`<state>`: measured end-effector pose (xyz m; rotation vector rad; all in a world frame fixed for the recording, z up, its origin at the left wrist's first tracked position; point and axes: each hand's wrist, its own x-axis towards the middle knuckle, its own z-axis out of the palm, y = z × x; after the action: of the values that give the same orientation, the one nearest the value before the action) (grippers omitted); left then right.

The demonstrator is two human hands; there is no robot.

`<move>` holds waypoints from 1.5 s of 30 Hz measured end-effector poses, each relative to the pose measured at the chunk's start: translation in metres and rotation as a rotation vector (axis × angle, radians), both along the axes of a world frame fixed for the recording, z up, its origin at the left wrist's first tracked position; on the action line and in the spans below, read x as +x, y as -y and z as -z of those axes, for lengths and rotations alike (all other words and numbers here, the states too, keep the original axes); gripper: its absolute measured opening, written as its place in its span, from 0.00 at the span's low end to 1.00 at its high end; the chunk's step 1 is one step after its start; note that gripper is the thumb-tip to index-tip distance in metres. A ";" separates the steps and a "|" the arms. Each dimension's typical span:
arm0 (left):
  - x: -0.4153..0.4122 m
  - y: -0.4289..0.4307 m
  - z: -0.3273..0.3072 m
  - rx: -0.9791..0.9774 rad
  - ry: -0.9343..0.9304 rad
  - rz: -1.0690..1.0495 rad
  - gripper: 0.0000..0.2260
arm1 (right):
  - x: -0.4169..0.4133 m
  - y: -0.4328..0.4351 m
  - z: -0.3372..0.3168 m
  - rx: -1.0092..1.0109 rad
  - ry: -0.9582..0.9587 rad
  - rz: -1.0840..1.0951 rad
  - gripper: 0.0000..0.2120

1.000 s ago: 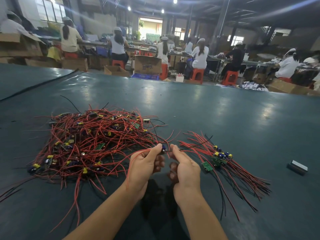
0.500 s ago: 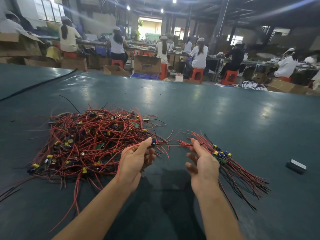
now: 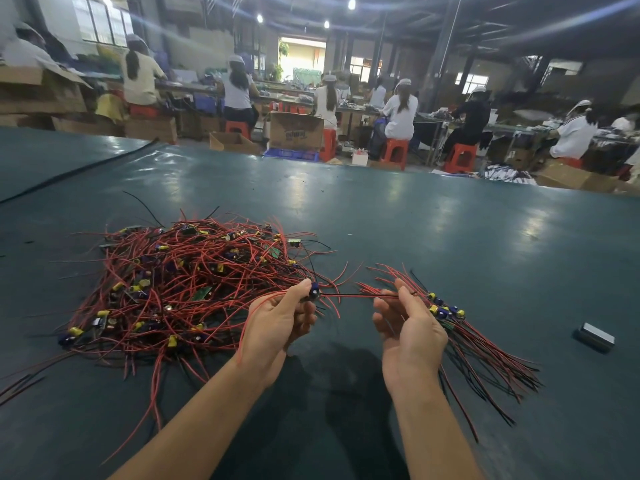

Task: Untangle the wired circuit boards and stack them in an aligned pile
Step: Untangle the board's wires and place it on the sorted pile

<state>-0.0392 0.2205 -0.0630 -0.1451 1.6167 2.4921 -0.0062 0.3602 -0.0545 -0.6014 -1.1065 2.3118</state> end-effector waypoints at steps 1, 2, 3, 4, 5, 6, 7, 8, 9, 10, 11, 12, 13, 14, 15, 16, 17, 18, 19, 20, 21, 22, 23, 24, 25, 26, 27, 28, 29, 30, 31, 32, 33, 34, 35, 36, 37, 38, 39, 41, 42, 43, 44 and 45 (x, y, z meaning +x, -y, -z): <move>0.000 0.000 -0.001 0.000 -0.003 0.003 0.22 | 0.001 0.000 0.000 -0.018 -0.002 -0.004 0.08; 0.000 0.000 0.000 0.000 -0.005 0.005 0.22 | 0.001 0.000 -0.001 -0.034 -0.002 -0.005 0.08; 0.001 0.000 0.000 0.002 -0.008 0.007 0.23 | 0.001 0.000 -0.001 -0.046 0.000 -0.005 0.08; 0.001 0.000 0.000 0.006 -0.012 0.008 0.23 | 0.001 0.000 -0.001 -0.057 0.002 -0.005 0.08; 0.002 0.000 0.001 0.010 -0.017 0.012 0.22 | 0.002 -0.001 -0.001 -0.065 0.003 -0.003 0.08; 0.002 -0.001 0.001 0.012 -0.023 0.017 0.22 | 0.002 -0.001 -0.001 -0.073 0.004 0.002 0.08; 0.003 -0.001 0.002 0.014 -0.032 0.023 0.21 | 0.002 -0.001 -0.001 -0.080 0.006 0.009 0.07; 0.003 -0.002 0.002 0.012 -0.043 0.026 0.20 | 0.002 -0.002 -0.001 -0.088 0.009 0.017 0.06; 0.003 -0.003 0.002 0.006 -0.056 0.029 0.19 | 0.001 -0.003 0.000 -0.095 0.014 0.027 0.05; 0.005 -0.004 0.001 -0.004 -0.072 0.034 0.17 | 0.001 -0.004 0.000 -0.101 0.022 0.033 0.05; 0.005 -0.004 0.001 -0.009 -0.085 0.037 0.16 | 0.001 -0.005 0.000 -0.101 0.030 0.035 0.05; 0.006 -0.004 0.001 -0.003 -0.093 0.037 0.16 | 0.001 -0.005 0.000 -0.095 0.034 0.033 0.05; 0.007 -0.004 0.001 0.014 -0.094 0.035 0.16 | 0.001 -0.005 0.000 -0.086 0.031 0.029 0.05; 0.007 -0.004 0.001 0.039 -0.089 0.029 0.15 | 0.001 -0.004 0.001 -0.071 0.022 0.018 0.06; 0.007 -0.004 0.001 0.063 -0.083 0.026 0.14 | 0.001 -0.001 0.001 -0.052 0.012 -0.005 0.07; 0.008 -0.004 0.000 0.082 -0.076 0.031 0.14 | 0.000 0.004 0.002 -0.028 0.008 -0.040 0.07; 0.008 -0.004 -0.001 0.098 -0.070 0.040 0.13 | 0.001 0.011 0.002 0.002 0.014 -0.084 0.06; 0.008 -0.005 -0.001 0.111 -0.066 0.054 0.12 | 0.001 0.018 0.004 0.036 0.029 -0.133 0.06; 0.008 -0.005 -0.001 0.116 -0.065 0.072 0.11 | 0.001 0.026 0.005 0.064 0.048 -0.184 0.07; 0.009 -0.005 -0.002 0.109 -0.069 0.096 0.10 | 0.002 0.034 0.008 0.086 0.062 -0.240 0.08; 0.010 -0.004 -0.002 0.082 -0.079 0.130 0.10 | 0.003 0.041 0.009 0.107 0.068 -0.296 0.08; 0.011 -0.003 -0.001 0.037 -0.092 0.170 0.11 | 0.004 0.047 0.012 0.135 0.066 -0.336 0.08; 0.012 -0.003 0.000 -0.010 -0.107 0.203 0.12 | 0.004 0.051 0.015 0.166 0.064 -0.349 0.07; 0.011 -0.003 0.000 -0.046 -0.121 0.214 0.13 | 0.004 0.053 0.016 0.189 0.061 -0.340 0.06; 0.010 -0.003 0.001 -0.077 -0.136 0.197 0.14 | 0.005 0.053 0.016 0.200 0.056 -0.327 0.06; 0.009 -0.003 0.001 -0.117 -0.159 0.162 0.15 | 0.004 0.053 0.017 0.204 0.048 -0.316 0.07; 0.008 -0.003 0.001 -0.167 -0.187 0.123 0.18 | 0.004 0.052 0.016 0.208 0.044 -0.304 0.08; 0.007 -0.003 0.002 -0.213 -0.216 0.095 0.19 | 0.003 0.050 0.016 0.216 0.041 -0.291 0.08; 0.007 -0.003 0.003 -0.240 -0.234 0.085 0.20 | 0.003 0.049 0.016 0.217 0.038 -0.280 0.07; 0.006 -0.003 0.004 -0.236 -0.236 0.093 0.21 | 0.004 0.049 0.016 0.209 0.035 -0.278 0.05; 0.006 -0.002 0.005 -0.221 -0.232 0.113 0.20 | 0.004 0.050 0.014 0.193 0.033 -0.285 0.05; 0.006 -0.002 0.006 -0.216 -0.234 0.133 0.21 | 0.004 0.050 0.015 0.175 0.029 -0.289 0.06; 0.005 -0.001 0.006 -0.227 -0.242 0.148 0.22 | 0.003 0.050 0.015 0.156 0.027 -0.292 0.06; 0.004 -0.001 0.008 -0.234 -0.250 0.160 0.22 | 0.003 0.050 0.016 0.153 0.020 -0.286 0.05; 0.004 -0.002 0.008 -0.230 -0.255 0.163 0.21 | 0.003 0.050 0.017 0.163 0.015 -0.278 0.04; 0.004 -0.002 0.008 -0.221 -0.257 0.155 0.20 | 0.002 0.050 0.018 0.192 0.011 -0.264 0.03; 0.004 -0.003 0.009 -0.215 -0.260 0.140 0.19 | 0.002 0.050 0.019 0.223 0.012 -0.247 0.03; 0.003 -0.003 0.009 -0.213 -0.258 0.123 0.18 | 0.002 0.049 0.020 0.257 0.011 -0.226 0.04; 0.003 -0.002 0.009 -0.212 -0.250 0.105 0.17 | 0.002 0.048 0.020 0.279 0.008 -0.211 0.04; 0.000 0.000 0.008 -0.151 -0.193 0.040 0.17 | 0.001 0.044 0.018 0.261 0.005 -0.181 0.07; -0.002 0.002 0.008 -0.080 -0.142 0.005 0.18 | 0.000 0.040 0.016 0.223 0.003 -0.151 0.07; -0.004 0.004 0.007 0.006 -0.079 -0.018 0.18 | -0.001 0.035 0.014 0.170 0.001 -0.110 0.07; -0.006 0.006 0.005 0.088 -0.015 -0.025 0.18 | -0.003 0.028 0.011 0.110 0.001 -0.060 0.06; -0.006 0.008 0.003 0.163 0.039 -0.019 0.19 | -0.005 0.020 0.008 0.045 0.002 -0.007 0.05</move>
<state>-0.0456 0.2122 -0.0658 -0.1873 1.3966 2.6050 -0.0109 0.3400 -0.0628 -0.5840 -1.1608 2.2861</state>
